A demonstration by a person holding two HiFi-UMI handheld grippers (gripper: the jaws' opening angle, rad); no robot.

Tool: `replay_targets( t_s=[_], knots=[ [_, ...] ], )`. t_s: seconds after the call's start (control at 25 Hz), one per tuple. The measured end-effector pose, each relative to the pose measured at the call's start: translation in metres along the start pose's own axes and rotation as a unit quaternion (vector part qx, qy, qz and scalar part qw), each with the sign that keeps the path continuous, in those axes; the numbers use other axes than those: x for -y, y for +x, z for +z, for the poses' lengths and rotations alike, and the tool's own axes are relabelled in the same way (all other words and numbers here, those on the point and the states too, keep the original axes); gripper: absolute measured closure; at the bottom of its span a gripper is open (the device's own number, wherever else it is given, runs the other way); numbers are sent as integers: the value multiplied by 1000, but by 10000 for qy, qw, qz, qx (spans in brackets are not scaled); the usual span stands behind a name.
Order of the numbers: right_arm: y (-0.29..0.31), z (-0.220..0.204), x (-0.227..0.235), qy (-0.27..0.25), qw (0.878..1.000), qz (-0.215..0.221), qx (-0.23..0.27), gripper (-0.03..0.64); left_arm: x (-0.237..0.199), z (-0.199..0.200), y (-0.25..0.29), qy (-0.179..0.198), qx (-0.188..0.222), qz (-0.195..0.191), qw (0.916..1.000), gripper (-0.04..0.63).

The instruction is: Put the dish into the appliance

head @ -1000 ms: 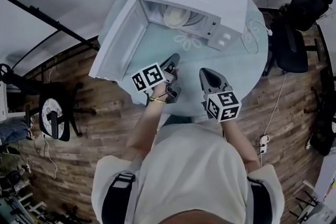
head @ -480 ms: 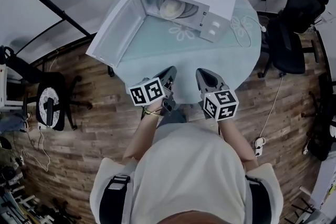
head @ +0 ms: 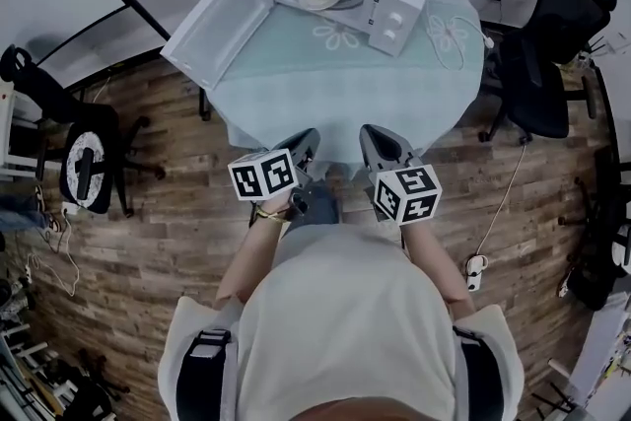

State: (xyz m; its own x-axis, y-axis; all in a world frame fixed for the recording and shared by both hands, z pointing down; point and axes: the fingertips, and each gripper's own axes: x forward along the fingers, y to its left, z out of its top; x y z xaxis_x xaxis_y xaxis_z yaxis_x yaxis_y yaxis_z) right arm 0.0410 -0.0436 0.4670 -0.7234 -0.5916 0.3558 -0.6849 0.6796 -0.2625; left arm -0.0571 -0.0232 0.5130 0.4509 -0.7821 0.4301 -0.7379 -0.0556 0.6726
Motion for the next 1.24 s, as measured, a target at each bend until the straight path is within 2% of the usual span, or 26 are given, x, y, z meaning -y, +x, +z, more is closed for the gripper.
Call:
replay_targets(
  t_s=[0.48,1.24],
  knots=[
    [-32,-23,-24,-50,9999,142,13,611,15,-40,-31,40,-13,19,10000,586],
    [-42,-20,-32,-183,9994,266,114,611,31,-42,-34,-147,73,-167,9997,586]
  ],
)
